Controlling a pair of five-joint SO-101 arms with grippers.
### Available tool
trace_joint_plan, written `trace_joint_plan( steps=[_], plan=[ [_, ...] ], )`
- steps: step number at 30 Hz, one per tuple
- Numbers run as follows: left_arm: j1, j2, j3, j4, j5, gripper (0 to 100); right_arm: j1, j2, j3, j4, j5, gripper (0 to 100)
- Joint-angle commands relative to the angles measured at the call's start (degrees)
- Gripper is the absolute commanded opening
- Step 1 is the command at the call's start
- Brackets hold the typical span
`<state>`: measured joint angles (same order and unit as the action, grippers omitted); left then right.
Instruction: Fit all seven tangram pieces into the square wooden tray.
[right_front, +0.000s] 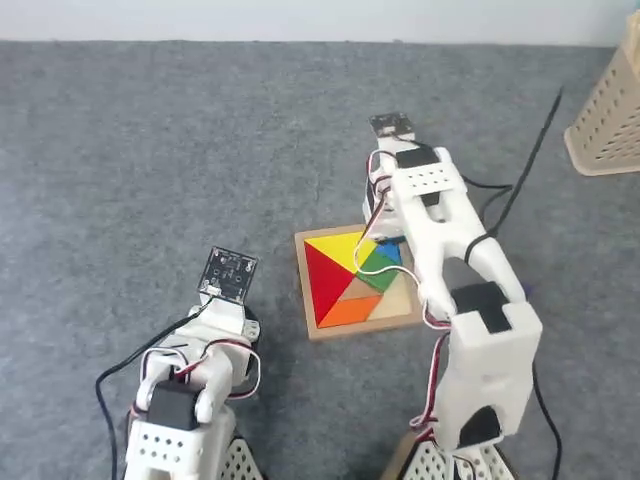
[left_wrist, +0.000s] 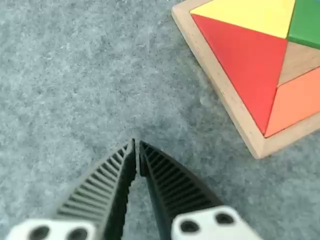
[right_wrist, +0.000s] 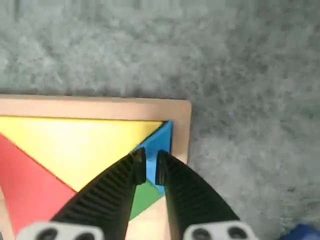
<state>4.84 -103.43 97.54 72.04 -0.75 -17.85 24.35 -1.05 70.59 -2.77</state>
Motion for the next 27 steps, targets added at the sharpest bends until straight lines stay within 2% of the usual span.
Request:
trace_joint_plan(
  steps=[1,8,13,16,23,27],
  plan=[
    [-0.35,-1.14,-1.01,0.35,0.53,1,0.31,0.48,-0.70,-1.36,1.14,3.6],
    [-0.35,-1.14,-1.01,0.35,0.53,1,0.84,-1.98,-0.79,0.04,1.14,3.5],
    [-0.35,-1.14,-1.01,0.35,0.53,1,4.26,-14.64,0.26,7.08,1.14,3.8],
    [-0.35,-1.14,-1.01,0.35,0.53,1,8.84,-23.52,5.89,8.48,1.14,3.8],
    [-0.35,-1.14,-1.01,0.35,0.53,1,22.81,-39.25,25.23,6.55,14.86,4.7],
    [-0.35,-1.14,-1.01,0.35,0.53,1,28.88,-40.57,32.70,6.99,21.27,13.7]
  ],
)
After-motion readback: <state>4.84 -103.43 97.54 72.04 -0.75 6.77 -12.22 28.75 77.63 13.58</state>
